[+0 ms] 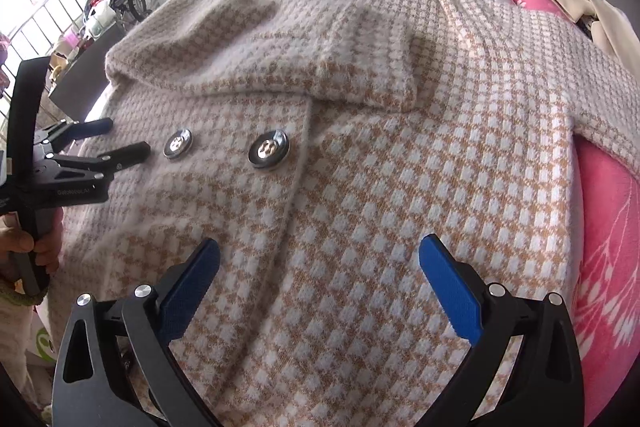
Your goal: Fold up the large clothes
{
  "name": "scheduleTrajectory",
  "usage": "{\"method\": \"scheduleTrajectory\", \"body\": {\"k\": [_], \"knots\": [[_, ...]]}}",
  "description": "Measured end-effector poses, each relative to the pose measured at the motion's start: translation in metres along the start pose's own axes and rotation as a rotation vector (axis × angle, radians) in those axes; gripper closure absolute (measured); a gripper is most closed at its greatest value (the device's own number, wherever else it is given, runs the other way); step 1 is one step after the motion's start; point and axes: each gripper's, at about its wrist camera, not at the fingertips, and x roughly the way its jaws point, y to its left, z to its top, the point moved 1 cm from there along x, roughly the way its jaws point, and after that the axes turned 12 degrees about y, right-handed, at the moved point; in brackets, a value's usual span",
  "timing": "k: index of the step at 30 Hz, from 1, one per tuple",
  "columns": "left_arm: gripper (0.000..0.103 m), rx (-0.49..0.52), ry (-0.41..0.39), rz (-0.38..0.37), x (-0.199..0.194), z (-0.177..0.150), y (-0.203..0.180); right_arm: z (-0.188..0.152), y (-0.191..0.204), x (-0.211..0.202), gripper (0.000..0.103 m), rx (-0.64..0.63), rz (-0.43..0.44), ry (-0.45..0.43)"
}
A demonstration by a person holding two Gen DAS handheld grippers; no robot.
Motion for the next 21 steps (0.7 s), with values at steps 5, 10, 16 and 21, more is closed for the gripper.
{"method": "scheduleTrajectory", "body": {"k": [5, 10, 16, 21], "knots": [[0.007, -0.006, -0.003, 0.001, -0.001, -0.001, 0.0, 0.028, -0.014, -0.023, 0.006, 0.031, 0.118, -0.026], [0.007, -0.014, -0.032, 0.012, -0.009, -0.004, 0.001, 0.059, -0.035, -0.038, 0.009, 0.08, 0.216, -0.049], [0.007, -0.044, -0.158, 0.053, -0.041, -0.002, 0.025, 0.096, -0.055, -0.024, 0.02, 0.15, 0.348, -0.011], [0.008, -0.098, -0.166, 0.092, -0.044, 0.007, 0.055, 0.118, -0.071, 0.008, 0.032, 0.258, 0.395, 0.065]]}}
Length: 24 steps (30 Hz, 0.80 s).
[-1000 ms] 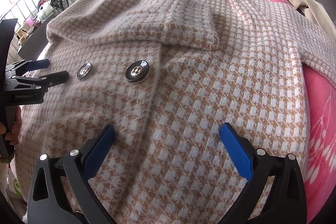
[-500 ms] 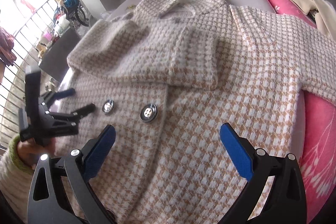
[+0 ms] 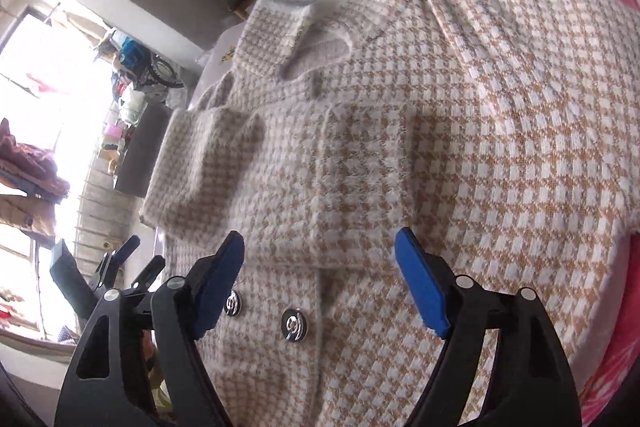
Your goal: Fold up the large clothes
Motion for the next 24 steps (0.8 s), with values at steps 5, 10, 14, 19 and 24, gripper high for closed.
{"method": "scheduleTrajectory", "body": {"k": [5, 10, 14, 19, 24], "knots": [[0.008, 0.014, -0.021, 0.028, 0.006, 0.002, 0.012, 0.008, -0.022, 0.006, 0.039, 0.071, -0.031, 0.001], [0.027, 0.028, -0.003, 0.002, 0.02, 0.003, 0.014, 0.016, -0.03, 0.022, 0.054, 0.091, -0.041, 0.056], [0.037, 0.01, -0.003, -0.021, 0.03, 0.004, 0.019, 0.021, -0.023, 0.03, 0.074, 0.041, -0.095, 0.068], [0.055, -0.034, 0.004, -0.036, 0.038, 0.008, 0.03, 0.028, 0.006, 0.018, 0.095, -0.048, -0.227, -0.011], [0.065, -0.071, 0.031, -0.052, 0.044, 0.007, 0.041, 0.04, 0.046, -0.036, 0.097, -0.143, -0.292, -0.243]]}}
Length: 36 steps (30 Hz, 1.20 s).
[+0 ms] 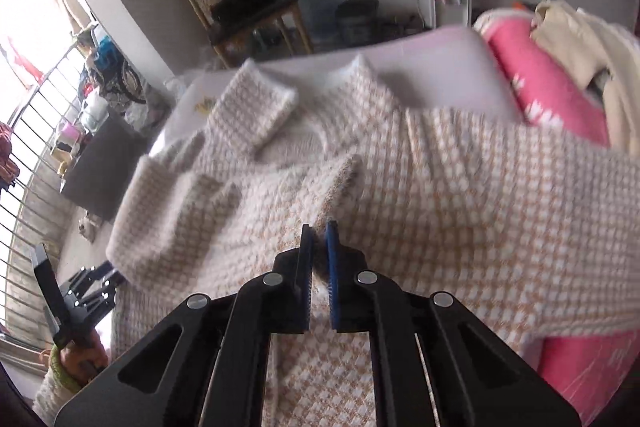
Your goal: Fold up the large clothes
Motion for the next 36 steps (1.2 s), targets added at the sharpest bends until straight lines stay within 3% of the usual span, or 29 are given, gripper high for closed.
{"method": "scheduleTrajectory", "body": {"k": [2, 5, 10, 15, 18, 22, 25, 28, 30, 33, 36], "knots": [[0.066, 0.001, 0.001, -0.005, 0.001, -0.001, 0.001, 0.005, 0.001, -0.008, 0.097, -0.02, -0.083, -0.051], [0.069, 0.013, -0.002, -0.004, 0.001, -0.002, -0.001, 0.011, -0.012, 0.011, 0.097, -0.011, -0.151, -0.003], [0.071, 0.018, 0.001, -0.004, 0.0, -0.003, -0.003, 0.006, -0.034, 0.02, 0.097, 0.028, -0.153, -0.014], [0.071, 0.031, 0.013, -0.015, -0.003, -0.006, -0.002, -0.008, -0.05, 0.059, 0.097, 0.034, -0.215, 0.106], [0.071, 0.031, 0.008, -0.068, -0.017, -0.01, 0.003, -0.009, -0.052, 0.059, 0.096, 0.028, -0.213, 0.12], [0.071, 0.056, -0.074, -0.123, -0.058, -0.006, 0.005, -0.007, -0.049, 0.027, 0.08, 0.02, -0.267, 0.041], [0.07, 0.054, -0.105, -0.193, -0.071, 0.015, -0.001, -0.004, -0.036, 0.015, 0.068, -0.02, -0.228, 0.004], [0.066, 0.023, -0.078, -0.28, -0.053, 0.048, -0.013, 0.0, -0.013, 0.032, 0.06, -0.079, -0.162, 0.039], [0.065, 0.012, -0.029, -0.295, -0.025, 0.068, -0.022, -0.001, 0.001, 0.052, 0.059, -0.114, -0.127, 0.081], [0.065, -0.007, 0.087, -0.225, 0.026, 0.08, -0.028, -0.005, 0.002, 0.084, 0.056, -0.117, -0.176, 0.156], [0.068, -0.002, 0.093, -0.232, 0.029, 0.08, -0.025, -0.008, -0.005, 0.083, 0.055, -0.122, -0.166, 0.159]]}}
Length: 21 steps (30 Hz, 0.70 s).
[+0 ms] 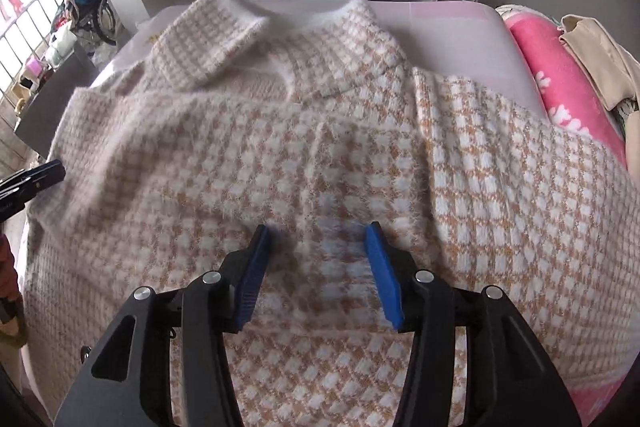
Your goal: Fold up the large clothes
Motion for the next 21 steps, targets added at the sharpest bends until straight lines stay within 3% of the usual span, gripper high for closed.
{"method": "scheduleTrajectory", "body": {"k": [3, 6, 9, 11, 14, 19, 21], "knots": [[0.063, 0.013, -0.005, 0.026, -0.011, 0.006, -0.002, 0.003, -0.004, -0.009, 0.055, 0.023, -0.011, 0.023], [0.057, 0.061, -0.039, 0.067, -0.014, 0.026, -0.013, 0.019, 0.014, -0.02, 0.053, -0.027, 0.005, -0.033], [0.047, 0.057, -0.046, 0.094, 0.0, 0.046, -0.019, 0.04, 0.044, -0.015, 0.049, -0.067, 0.054, -0.073], [0.044, 0.01, -0.006, 0.114, 0.019, 0.053, -0.014, 0.051, 0.062, -0.002, 0.044, -0.071, 0.088, -0.074], [0.042, 0.002, -0.026, 0.149, 0.027, 0.051, -0.008, 0.057, 0.079, 0.026, 0.032, -0.097, 0.018, -0.062], [0.041, 0.026, -0.021, 0.177, 0.003, 0.034, -0.014, 0.045, 0.071, 0.006, 0.032, -0.055, 0.01, -0.057], [0.034, 0.081, -0.055, 0.158, -0.018, 0.018, -0.023, 0.028, 0.069, -0.012, 0.032, -0.071, 0.019, -0.093]]}}
